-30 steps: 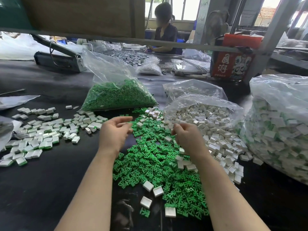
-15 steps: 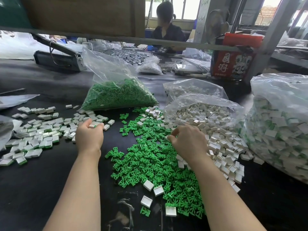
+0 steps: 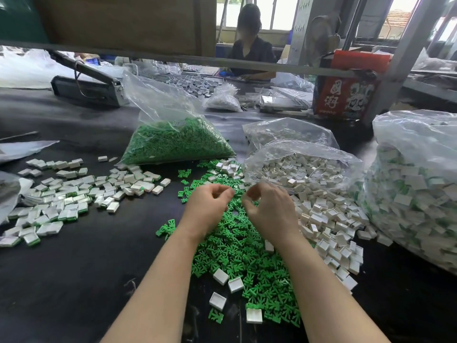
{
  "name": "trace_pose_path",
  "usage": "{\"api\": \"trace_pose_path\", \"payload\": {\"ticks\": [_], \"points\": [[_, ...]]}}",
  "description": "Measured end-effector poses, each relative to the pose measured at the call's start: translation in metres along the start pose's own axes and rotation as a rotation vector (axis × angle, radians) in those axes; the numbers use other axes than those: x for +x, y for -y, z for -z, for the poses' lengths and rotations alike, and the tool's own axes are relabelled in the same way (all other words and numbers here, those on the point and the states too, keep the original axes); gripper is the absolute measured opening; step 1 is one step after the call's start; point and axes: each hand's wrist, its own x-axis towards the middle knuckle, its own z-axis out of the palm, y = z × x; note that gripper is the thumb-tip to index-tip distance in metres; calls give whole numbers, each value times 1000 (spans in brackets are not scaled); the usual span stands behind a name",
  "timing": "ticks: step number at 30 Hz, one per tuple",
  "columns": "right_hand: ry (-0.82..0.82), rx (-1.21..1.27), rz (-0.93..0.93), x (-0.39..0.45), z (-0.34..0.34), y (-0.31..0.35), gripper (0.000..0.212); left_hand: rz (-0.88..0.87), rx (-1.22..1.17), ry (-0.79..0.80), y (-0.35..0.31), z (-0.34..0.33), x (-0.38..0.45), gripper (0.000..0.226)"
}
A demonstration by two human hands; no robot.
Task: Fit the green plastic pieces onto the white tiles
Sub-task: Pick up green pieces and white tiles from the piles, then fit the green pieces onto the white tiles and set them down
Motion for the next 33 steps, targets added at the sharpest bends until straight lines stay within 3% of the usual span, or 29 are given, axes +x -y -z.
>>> {"api": "trace_pose_path", "payload": {"ticks": [3,7,10,12,15,21,27,30,33], "points": [[32,173,56,1,5,7,14,35,-153,101,-3,-9,-2,17],[14,344,30,1,10,10,19,106,-443,43,-6,1,-1,12],[190,153,-26,3,9,5,18,207,-776,51,-9,9,0,22],[355,-13,-19,2,7,6,28,227,-925,87,-10,13,2,31],[421,-138,10,1,2,11,34,232,-1058,138,-12,16,2,32],[351,-98,19,0,3,11,7,219,-1126,177,-10,17,3,22],[294,24,13,-2,1,11,6,217,-1131,181,-11,18,2,23],[193,273,-65,0,7,10,4,228,-1118,168,-12,18,1,19],[133,693,-153,1,14,14,7,257,-1044,129,-12,16,1,25]]}}
